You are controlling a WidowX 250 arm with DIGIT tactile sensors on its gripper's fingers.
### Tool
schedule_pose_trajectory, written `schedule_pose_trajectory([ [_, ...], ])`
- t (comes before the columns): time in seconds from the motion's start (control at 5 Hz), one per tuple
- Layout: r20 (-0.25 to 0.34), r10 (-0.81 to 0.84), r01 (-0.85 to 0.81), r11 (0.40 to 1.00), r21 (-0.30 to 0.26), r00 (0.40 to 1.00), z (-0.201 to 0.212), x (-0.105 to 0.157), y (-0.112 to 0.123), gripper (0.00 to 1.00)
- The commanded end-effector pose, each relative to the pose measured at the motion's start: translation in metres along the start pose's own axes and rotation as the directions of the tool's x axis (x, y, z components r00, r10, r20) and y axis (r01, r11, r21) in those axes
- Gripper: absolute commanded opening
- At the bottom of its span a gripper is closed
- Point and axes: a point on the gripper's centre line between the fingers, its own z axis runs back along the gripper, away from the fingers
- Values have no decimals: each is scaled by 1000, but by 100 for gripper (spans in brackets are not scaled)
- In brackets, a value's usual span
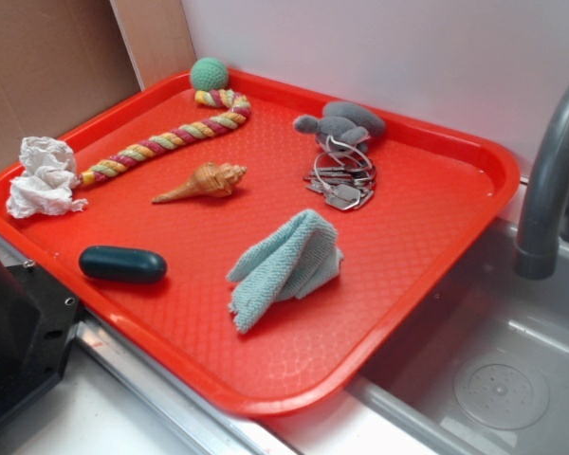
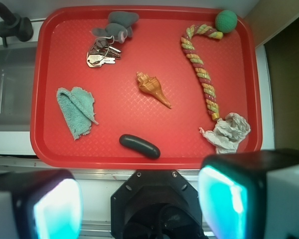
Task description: Grab the white paper.
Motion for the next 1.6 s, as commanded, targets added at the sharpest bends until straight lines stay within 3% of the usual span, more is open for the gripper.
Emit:
schedule_pose_trajectory([
  [0.0, 0, 0, 0, 1000, 0, 1000, 0, 0, 0, 100],
  [0.2, -31, 136, -133, 987, 87, 990, -50, 15, 52, 100],
  [0.6, -18, 299, -297, 951, 82, 954, -135, -20, 138, 100],
  [0.8, -35, 260, -255, 961, 102, 965, -158, -29, 154, 100],
  [1.0, -65, 148, -143, 987, 78, 987, -183, -21, 157, 100],
  [1.2, -50, 73, -69, 995, 73, 996, -198, -7, 148, 100],
  [1.4, -87, -20, 31, 992, 122, 996, -220, 0, 143, 100],
])
